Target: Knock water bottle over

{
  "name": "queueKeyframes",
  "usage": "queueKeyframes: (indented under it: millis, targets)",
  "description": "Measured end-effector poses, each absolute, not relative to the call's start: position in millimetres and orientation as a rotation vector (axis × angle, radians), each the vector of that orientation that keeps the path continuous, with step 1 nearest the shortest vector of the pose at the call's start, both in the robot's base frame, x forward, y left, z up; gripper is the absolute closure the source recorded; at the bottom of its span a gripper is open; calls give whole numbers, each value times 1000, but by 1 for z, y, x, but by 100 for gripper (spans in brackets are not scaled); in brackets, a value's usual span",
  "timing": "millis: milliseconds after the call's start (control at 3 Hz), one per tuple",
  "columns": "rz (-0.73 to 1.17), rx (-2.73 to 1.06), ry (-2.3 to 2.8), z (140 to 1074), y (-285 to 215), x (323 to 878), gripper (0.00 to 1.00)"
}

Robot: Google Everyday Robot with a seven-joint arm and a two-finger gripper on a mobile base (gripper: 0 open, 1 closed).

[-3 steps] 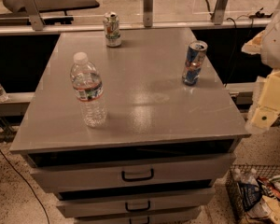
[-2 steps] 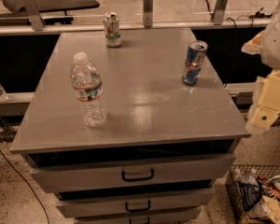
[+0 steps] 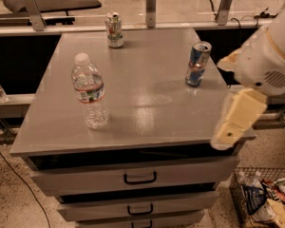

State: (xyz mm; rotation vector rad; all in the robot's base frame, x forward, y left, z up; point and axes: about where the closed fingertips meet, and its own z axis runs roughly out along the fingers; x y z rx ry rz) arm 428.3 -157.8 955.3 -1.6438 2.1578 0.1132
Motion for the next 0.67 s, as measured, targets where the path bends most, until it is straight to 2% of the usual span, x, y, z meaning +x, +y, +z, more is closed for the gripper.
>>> queueKeyframes:
  millis: [667]
  targets:
    - [428, -1567, 1922, 931, -50, 459, 0]
